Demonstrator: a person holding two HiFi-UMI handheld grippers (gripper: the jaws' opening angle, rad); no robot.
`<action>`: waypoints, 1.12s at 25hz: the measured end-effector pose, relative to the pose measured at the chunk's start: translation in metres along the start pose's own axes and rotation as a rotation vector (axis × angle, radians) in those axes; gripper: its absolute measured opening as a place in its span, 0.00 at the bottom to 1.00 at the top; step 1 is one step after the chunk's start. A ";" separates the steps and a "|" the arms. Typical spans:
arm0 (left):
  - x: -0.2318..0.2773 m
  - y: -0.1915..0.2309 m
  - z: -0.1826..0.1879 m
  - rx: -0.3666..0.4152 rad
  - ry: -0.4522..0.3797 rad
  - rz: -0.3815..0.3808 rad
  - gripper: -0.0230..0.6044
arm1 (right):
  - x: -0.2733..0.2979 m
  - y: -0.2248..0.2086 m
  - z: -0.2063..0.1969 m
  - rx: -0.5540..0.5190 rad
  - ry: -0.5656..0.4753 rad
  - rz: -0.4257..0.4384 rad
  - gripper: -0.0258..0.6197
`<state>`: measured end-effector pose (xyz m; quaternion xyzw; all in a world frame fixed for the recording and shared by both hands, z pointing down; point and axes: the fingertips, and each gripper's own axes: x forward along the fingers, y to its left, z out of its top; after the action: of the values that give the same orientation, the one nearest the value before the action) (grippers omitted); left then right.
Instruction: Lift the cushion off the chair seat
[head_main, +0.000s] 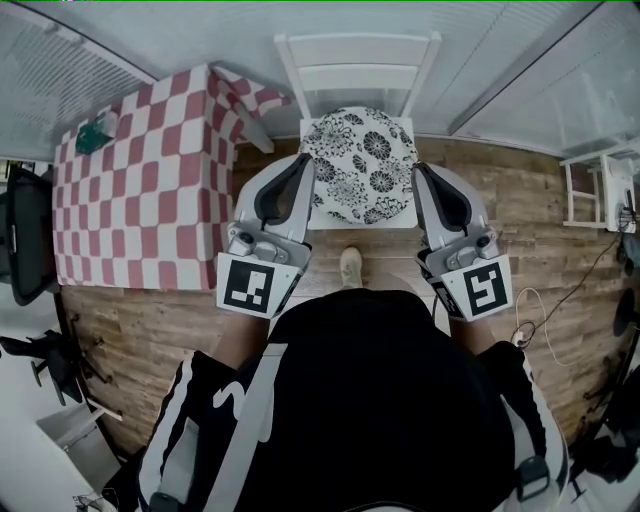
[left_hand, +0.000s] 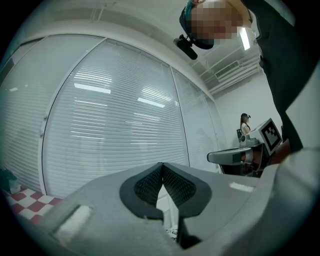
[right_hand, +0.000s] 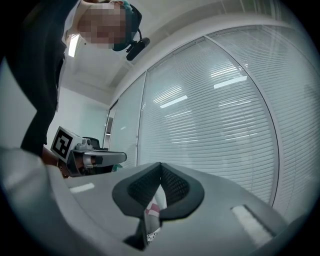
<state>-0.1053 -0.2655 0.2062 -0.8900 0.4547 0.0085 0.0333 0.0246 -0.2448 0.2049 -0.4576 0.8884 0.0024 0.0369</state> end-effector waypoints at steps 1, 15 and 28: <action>0.001 0.002 -0.001 -0.004 -0.002 0.004 0.04 | 0.001 -0.002 -0.001 0.002 0.002 -0.004 0.04; 0.012 -0.012 -0.010 -0.034 -0.009 0.060 0.04 | -0.007 -0.025 -0.006 0.001 0.031 0.027 0.04; 0.004 -0.010 -0.047 -0.043 0.065 0.085 0.04 | -0.004 -0.019 -0.044 -0.024 0.101 0.107 0.04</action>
<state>-0.0956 -0.2665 0.2535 -0.8703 0.4925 -0.0090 -0.0010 0.0398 -0.2541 0.2500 -0.4096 0.9121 -0.0082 -0.0136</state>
